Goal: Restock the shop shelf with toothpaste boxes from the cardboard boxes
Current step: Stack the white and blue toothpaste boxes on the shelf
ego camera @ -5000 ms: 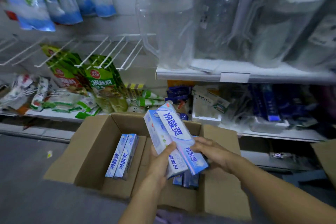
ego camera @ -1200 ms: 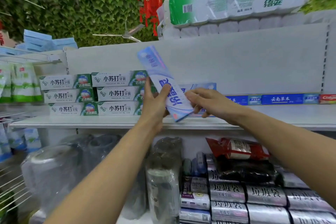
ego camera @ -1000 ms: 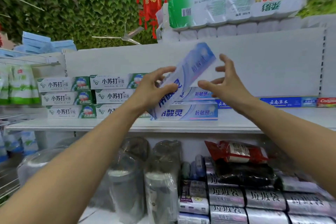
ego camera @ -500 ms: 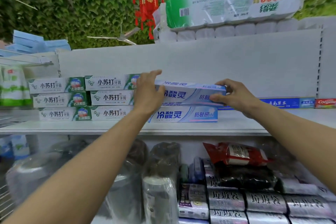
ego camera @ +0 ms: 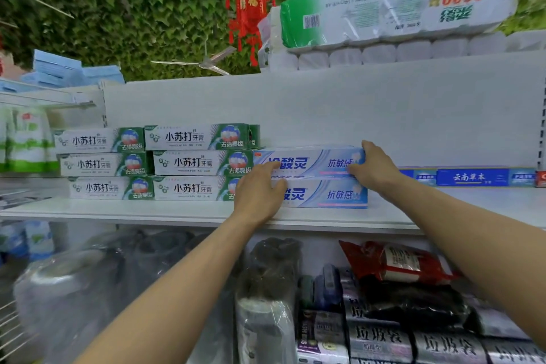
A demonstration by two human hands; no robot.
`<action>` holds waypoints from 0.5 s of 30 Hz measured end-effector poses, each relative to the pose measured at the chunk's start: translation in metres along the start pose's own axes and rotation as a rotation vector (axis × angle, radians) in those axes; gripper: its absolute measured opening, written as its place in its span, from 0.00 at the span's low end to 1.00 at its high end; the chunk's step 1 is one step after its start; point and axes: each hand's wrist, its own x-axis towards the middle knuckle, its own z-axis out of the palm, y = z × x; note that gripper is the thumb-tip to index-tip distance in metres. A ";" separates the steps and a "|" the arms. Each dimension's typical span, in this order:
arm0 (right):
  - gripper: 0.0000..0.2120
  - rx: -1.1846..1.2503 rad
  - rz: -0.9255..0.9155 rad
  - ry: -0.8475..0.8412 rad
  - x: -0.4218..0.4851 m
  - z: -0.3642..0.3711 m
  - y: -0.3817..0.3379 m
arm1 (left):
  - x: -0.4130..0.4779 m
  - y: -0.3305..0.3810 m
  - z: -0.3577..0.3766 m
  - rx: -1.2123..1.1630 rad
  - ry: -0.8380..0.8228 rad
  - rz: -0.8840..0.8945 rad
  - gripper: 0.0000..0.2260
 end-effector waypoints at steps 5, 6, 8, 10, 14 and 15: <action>0.32 0.092 0.062 -0.154 0.006 -0.006 0.003 | 0.001 0.004 0.001 0.007 -0.016 -0.028 0.23; 0.34 0.130 0.075 -0.193 0.005 -0.009 0.004 | 0.001 0.005 0.000 0.010 -0.022 -0.034 0.23; 0.37 0.171 0.100 -0.251 0.003 -0.012 0.003 | 0.001 0.007 -0.001 0.017 -0.042 -0.050 0.24; 0.39 0.172 0.105 -0.248 -0.001 -0.013 0.002 | 0.001 0.011 -0.004 0.051 -0.089 -0.062 0.25; 0.34 0.050 -0.001 -0.030 -0.023 -0.012 -0.001 | -0.003 0.018 -0.012 0.052 -0.137 -0.110 0.27; 0.32 0.001 -0.064 0.018 -0.031 -0.013 -0.002 | -0.007 0.021 -0.014 0.015 -0.116 -0.126 0.26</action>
